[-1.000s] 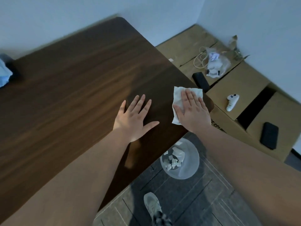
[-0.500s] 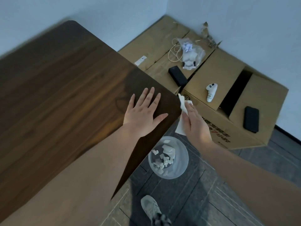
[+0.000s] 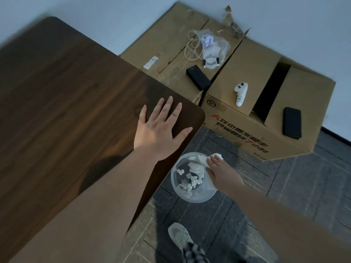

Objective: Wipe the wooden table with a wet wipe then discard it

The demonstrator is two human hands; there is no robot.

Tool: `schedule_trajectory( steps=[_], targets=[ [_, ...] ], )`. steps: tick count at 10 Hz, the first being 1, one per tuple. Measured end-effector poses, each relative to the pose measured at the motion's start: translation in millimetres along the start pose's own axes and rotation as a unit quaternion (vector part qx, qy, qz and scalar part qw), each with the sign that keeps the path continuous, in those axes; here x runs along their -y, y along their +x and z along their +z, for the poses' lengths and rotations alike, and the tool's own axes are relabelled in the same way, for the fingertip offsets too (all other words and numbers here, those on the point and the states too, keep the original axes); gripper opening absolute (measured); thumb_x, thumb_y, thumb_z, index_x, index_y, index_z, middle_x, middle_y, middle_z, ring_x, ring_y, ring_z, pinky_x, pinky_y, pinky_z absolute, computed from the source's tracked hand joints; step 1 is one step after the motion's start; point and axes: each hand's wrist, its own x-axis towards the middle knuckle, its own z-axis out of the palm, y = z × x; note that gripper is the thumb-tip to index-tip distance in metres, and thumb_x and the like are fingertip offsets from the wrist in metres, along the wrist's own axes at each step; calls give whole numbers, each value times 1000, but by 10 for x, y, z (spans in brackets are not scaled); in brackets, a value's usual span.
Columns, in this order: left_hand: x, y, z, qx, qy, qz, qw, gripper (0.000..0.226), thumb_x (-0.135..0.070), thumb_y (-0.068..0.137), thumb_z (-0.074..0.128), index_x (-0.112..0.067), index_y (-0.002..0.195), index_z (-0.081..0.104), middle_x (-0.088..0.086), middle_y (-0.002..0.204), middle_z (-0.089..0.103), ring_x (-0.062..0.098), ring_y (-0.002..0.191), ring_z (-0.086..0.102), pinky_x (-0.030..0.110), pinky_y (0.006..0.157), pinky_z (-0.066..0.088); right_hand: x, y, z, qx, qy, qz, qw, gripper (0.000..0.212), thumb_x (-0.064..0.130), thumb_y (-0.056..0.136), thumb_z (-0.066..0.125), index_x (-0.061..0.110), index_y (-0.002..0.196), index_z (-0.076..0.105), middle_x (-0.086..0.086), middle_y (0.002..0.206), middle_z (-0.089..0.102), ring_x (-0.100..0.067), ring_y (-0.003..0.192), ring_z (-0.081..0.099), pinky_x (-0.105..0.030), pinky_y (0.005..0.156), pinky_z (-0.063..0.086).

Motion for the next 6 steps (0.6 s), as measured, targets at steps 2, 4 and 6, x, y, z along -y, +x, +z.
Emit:
schedule_trajectory(
  steps=[2,4,6],
  targets=[
    [10,0,10,-10,-5,0,1000,72,-72,88,12,-36,150,4,-7,161,0,13,147,-5,49,118,-2,27,219,426,36,3,16,999,53,36,103,20,11,150,20,-7,159,17,-21,147,7,-36,118,11],
    [13,-10,17,-20,-2,-8,1000,72,-72,88,14,-36,150,8,-7,161,3,12,147,-2,48,118,0,57,279,691,99,-59,37,993,61,46,101,23,17,152,7,-6,161,6,-22,148,0,-43,119,5],
    [-7,-23,2,-15,-7,-1,1000,71,-71,89,13,-37,150,8,-8,161,2,11,147,-3,47,118,-2,311,18,342,200,73,2,977,46,35,102,35,20,145,33,-7,151,36,-27,135,37,-36,106,34]
  ],
)
